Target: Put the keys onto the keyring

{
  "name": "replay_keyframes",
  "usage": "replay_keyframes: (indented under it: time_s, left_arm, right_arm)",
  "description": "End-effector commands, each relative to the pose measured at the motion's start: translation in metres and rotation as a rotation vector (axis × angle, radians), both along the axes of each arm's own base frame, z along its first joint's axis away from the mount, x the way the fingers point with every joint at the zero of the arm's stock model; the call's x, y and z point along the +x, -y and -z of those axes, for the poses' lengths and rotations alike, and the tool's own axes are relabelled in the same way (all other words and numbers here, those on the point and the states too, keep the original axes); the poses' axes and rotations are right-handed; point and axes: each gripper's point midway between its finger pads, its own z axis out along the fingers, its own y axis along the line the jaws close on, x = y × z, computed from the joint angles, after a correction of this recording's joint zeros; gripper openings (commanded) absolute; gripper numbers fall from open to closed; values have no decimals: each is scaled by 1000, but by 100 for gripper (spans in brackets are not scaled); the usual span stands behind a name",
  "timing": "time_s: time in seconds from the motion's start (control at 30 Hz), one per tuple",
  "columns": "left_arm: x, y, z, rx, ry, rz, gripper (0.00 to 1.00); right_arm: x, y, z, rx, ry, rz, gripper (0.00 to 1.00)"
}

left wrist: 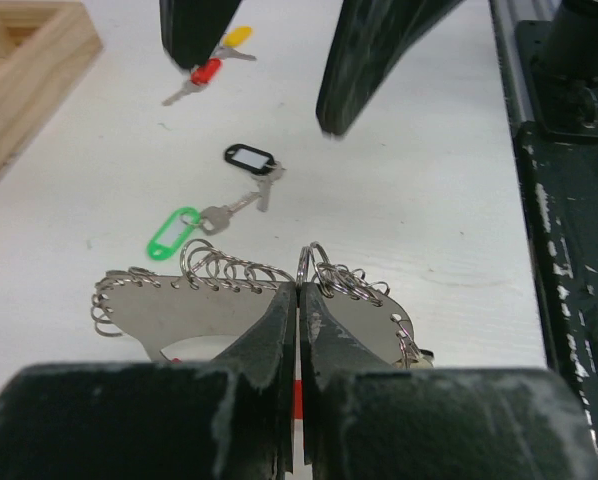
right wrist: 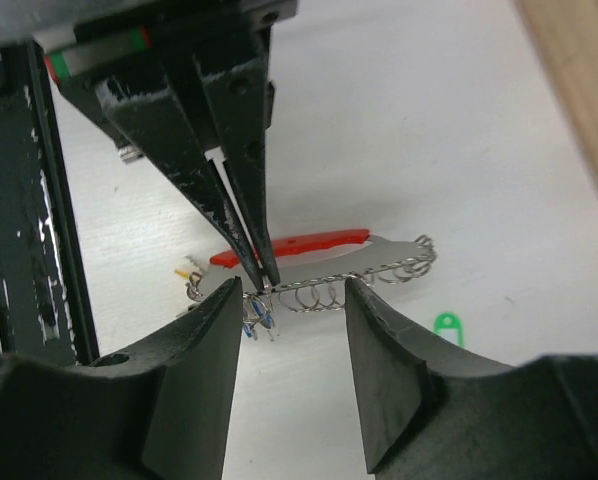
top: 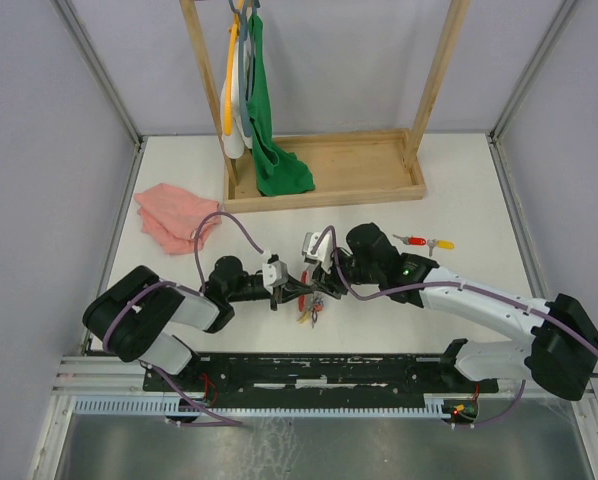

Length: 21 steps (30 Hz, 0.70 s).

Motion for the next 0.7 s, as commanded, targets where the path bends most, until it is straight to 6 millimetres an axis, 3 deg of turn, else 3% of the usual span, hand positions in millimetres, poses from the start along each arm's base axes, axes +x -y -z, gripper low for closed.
replay_keyframes:
  time_s: [0.0, 0.07, 0.17, 0.33, 0.67]
  left_arm:
    - [20, -9, -48, -138, 194, -133, 3]
    - [20, -12, -51, -155, 210, -151, 3]
    - [18, -14, -55, -180, 232, -156, 3]
    - [17, -17, -55, -177, 256, -164, 3]
    - [16, -16, -46, -143, 240, -147, 3]
  right_arm:
    - [20, 3, -51, 180, 118, 141, 51]
    - [19, 5, -50, 176, 204, 92, 50]
    - [14, 4, -30, 133, 267, 7, 52]
    - [5, 2, -1, 40, 222, -75, 55]
    - [-4, -9, 22, 63, 200, -161, 53]
